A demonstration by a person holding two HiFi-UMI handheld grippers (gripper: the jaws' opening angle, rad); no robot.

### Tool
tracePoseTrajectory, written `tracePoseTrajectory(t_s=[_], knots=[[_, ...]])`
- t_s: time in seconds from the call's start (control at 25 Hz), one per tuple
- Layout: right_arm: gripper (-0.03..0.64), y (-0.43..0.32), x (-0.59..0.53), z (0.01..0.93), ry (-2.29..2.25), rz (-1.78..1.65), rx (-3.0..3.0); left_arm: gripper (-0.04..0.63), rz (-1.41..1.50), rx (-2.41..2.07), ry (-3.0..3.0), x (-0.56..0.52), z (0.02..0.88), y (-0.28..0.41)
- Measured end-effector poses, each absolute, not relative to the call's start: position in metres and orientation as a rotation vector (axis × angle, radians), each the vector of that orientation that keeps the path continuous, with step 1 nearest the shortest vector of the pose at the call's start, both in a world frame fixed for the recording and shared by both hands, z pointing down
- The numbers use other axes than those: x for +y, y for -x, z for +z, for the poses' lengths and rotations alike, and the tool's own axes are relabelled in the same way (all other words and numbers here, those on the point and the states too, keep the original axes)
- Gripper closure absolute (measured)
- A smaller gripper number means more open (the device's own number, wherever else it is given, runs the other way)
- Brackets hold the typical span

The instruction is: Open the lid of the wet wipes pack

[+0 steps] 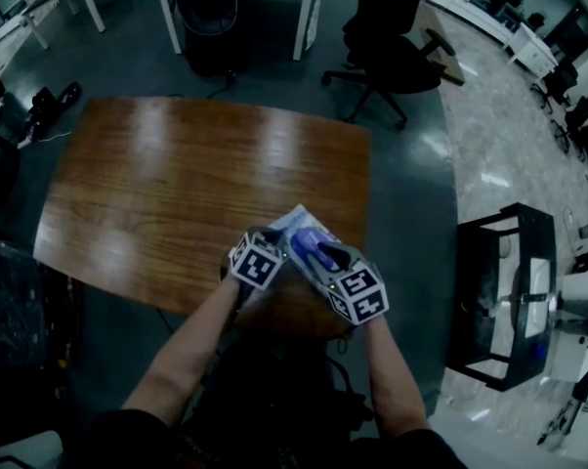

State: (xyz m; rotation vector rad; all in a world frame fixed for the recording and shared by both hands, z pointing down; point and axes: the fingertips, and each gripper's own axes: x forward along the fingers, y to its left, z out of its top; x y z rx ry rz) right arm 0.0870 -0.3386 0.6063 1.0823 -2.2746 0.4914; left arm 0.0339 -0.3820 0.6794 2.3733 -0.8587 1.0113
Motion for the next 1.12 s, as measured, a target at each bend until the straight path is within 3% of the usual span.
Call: tracePoseTrajectory(t_s=[0.24, 1.12], knots=[[0.572, -0.105, -0.350, 0.582, -1.142, 0.374, -2.267, 0.591, 1.021, -0.855, -2.371, -0.383, 0.680, -0.034], [0.586, -0.179, -0.415, 0.613, -1.400, 0.326, -2.133, 0.591, 1.025, -0.926, -2.317, -0.388, 0.679, -0.031]])
